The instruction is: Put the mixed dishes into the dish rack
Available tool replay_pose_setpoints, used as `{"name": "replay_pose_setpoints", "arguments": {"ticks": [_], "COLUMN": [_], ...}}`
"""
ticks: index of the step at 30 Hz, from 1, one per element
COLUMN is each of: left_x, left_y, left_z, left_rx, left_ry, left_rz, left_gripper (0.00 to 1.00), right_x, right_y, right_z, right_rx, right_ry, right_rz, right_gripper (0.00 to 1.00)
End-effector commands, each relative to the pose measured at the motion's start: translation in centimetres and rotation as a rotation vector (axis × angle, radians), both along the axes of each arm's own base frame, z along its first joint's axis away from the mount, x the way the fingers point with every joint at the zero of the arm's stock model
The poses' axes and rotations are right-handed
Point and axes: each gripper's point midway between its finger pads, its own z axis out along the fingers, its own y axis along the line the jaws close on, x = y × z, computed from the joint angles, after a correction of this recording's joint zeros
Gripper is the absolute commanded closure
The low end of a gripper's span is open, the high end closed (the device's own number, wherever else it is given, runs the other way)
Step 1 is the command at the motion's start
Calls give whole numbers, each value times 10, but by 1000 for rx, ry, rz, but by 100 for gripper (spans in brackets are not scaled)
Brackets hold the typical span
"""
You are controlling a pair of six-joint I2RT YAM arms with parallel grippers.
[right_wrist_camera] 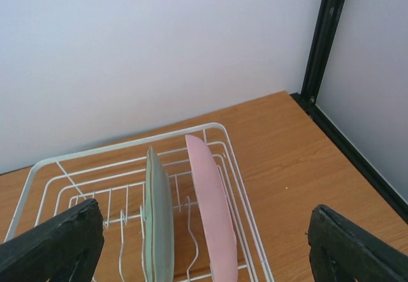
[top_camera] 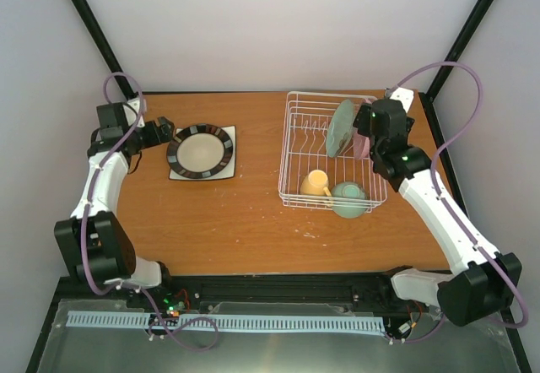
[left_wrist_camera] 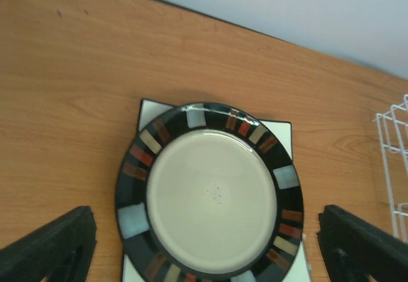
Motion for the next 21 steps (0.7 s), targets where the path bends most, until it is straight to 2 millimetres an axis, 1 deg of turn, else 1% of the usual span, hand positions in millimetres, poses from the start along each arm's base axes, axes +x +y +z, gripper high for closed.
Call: {"name": "replay_pose_setpoints", "arguments": {"ticks": [1,2,4,5,6,8,10,12,15,19,21], "left_x": [-1,-1,-4,-6,-7,-10,-10,-7,0,6,10], "left_y": [-6,-3,7,13,19,30,36,35,30,24,27], "left_z": [-23,-34,-51,-59,-67,-82,-93,-100,-108,-114,-119], "left_rx": [-159,-196,-242,-248,-244,-230,-226,-237,-278,-326,-320], "left_ry": [113,143,178,196,213,242,264,277,286,280,289], "left_rz": [-59,-64,-52,-37,-18,11,24,11,-25,-62,-54], "left_gripper": [10,17,35,41,44,43,42,39,32,31,31], "right_x": [-8,-9,-11,-11,-12,-13,-14,-14,-14,-15,-14], "right_y": [-7,-6,-4,-2,-1,3,6,8,11,14,15], "right_z": [12,13,14,12,12,10,9,8,9,13,15], "right_rx": [-21,-18,-11,-9,-4,8,20,29,37,46,48], "right_ry": [-35,-36,-36,-34,-35,-33,-32,-33,-35,-46,-52], "right_rz": [-17,-7,13,22,32,54,73,87,105,120,121], "right_gripper": [14,14,17,17,17,17,17,17,17,17,17]}}
